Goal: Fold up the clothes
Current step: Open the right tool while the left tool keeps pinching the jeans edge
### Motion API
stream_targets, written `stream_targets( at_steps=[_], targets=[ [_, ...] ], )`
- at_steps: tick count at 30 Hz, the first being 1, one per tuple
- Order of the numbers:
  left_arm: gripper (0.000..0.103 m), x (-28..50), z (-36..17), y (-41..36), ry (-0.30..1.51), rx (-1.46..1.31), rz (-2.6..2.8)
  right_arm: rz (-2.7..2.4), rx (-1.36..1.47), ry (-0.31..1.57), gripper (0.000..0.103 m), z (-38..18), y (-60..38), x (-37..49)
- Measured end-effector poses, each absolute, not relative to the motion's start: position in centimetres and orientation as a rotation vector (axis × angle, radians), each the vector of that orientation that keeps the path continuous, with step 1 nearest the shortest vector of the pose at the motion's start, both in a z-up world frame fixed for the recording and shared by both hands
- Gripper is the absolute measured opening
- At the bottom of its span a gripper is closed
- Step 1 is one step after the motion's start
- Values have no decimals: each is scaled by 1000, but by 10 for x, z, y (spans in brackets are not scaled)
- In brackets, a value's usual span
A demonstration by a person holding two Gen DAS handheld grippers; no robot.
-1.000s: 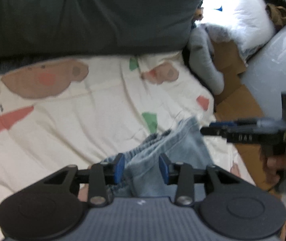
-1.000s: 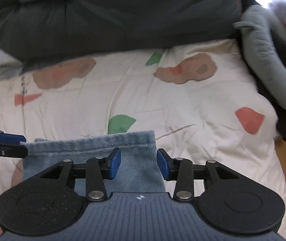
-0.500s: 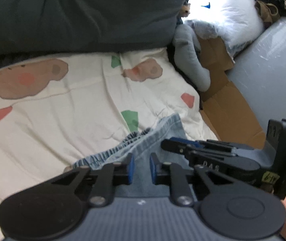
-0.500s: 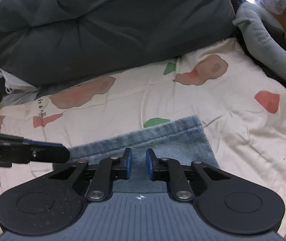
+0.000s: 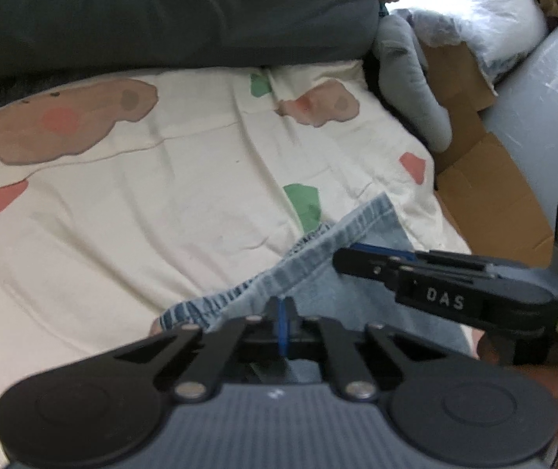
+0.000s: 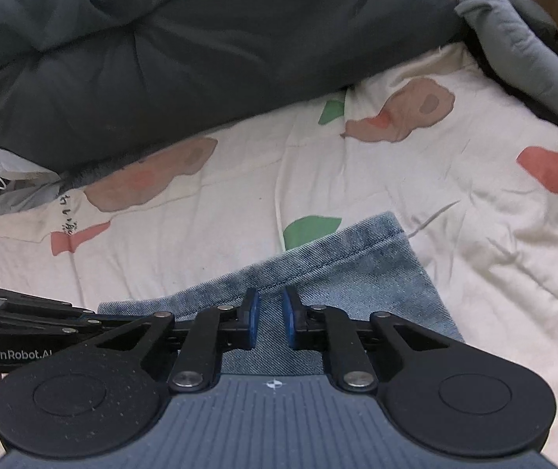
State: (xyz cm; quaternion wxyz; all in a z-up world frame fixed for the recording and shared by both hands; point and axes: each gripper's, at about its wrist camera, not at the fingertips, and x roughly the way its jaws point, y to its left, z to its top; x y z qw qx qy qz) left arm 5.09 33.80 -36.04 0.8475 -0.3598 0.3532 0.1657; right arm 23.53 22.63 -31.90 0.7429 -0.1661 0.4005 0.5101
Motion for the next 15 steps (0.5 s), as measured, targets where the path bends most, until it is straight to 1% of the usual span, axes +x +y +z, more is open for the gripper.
stream_targets(
  at_steps=[7,11,15],
  targets=[
    [3,42,-383,349,713,-827,329,1130,-400,905,16,-337,239,237],
    [3,42,-384,345,704,-790,325,1124,-293,969,13,-343,234,248],
    [3,42,-385,349,704,-825,326,1091,-276,972,13,-345,235,244]
  ],
)
